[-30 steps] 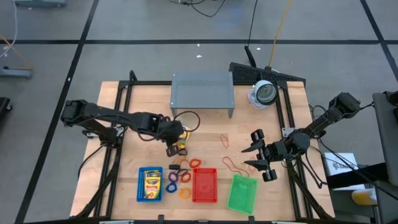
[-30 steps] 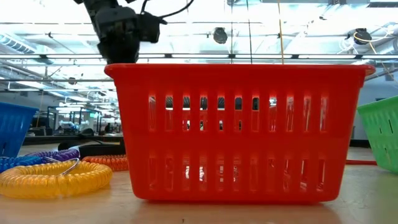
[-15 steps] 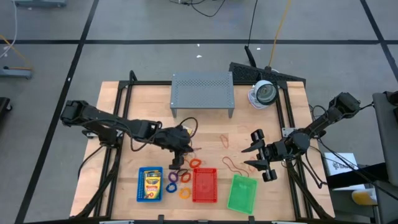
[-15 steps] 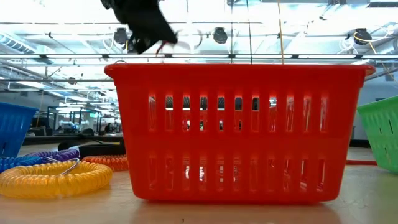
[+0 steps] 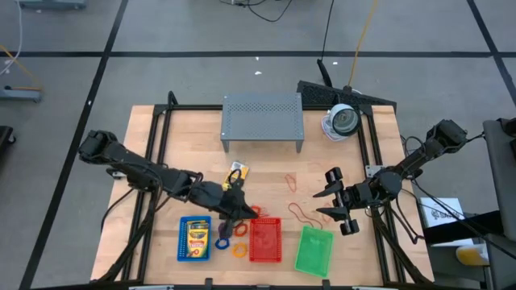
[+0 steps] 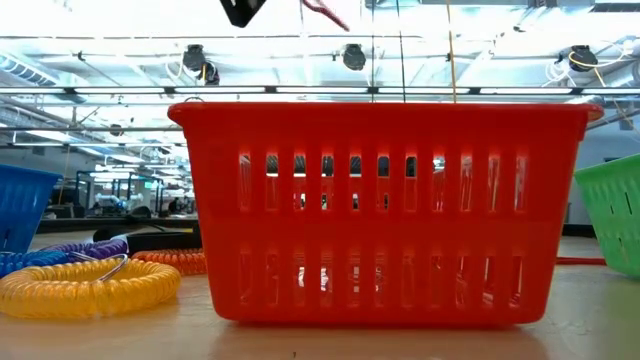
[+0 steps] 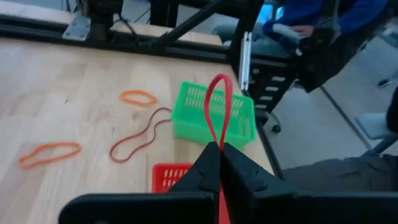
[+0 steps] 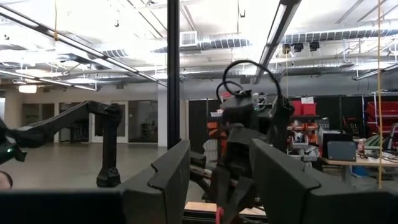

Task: Pick & Place Office Desk Supplies
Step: Put the red rubber band into the red bin

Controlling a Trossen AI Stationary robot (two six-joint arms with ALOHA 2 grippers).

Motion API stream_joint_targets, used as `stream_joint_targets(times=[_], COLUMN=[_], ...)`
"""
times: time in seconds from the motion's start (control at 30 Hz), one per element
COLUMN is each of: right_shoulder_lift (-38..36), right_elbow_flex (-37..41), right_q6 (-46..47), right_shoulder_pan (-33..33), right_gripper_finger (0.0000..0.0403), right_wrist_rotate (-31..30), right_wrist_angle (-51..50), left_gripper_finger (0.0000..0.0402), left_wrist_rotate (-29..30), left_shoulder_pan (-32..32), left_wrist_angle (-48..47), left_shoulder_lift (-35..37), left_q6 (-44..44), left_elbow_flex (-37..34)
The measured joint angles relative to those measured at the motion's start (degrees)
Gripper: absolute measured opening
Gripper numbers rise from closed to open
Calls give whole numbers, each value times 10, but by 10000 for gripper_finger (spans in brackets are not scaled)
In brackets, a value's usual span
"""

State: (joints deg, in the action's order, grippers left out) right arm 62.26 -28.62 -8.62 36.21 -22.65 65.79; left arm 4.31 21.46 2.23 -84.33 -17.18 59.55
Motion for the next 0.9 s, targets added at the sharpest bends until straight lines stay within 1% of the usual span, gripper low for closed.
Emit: stream_joint_targets(times=[0.1,0.27,0.33,0.43,0.63,0.7,0.77,0.9], right_shoulder_lift=[0,0,0,0,0,0,0,0], right_elbow_flex=[0,0,0,0,0,0,0,0], right_q6=[0,2,4,4,4,4,4,4], right_shoulder_pan=[0,0,0,0,0,0,0,0], right_gripper_finger=[155,155,155,155,155,155,155,155], right_wrist_rotate=[0,1,2,1,2,2,2,2], right_wrist_angle=[3,5,4,4,3,4,3,4], left_gripper_finger=[4,4,4,11,4,5,15,62], left_wrist_rotate=[19,12,3,-7,-45,-60,-63,-60], left_shoulder_pan=[6,8,7,3,3,3,4,4], left_wrist_angle=[8,40,61,62,50,61,62,77], left_shoulder_lift=[-22,-85,-113,-142,-172,-180,-183,-186], left_q6=[-14,-30,-40,-52,-76,-82,-88,-88], left_elbow_flex=[1,0,0,-1,-1,-1,-1,-1])
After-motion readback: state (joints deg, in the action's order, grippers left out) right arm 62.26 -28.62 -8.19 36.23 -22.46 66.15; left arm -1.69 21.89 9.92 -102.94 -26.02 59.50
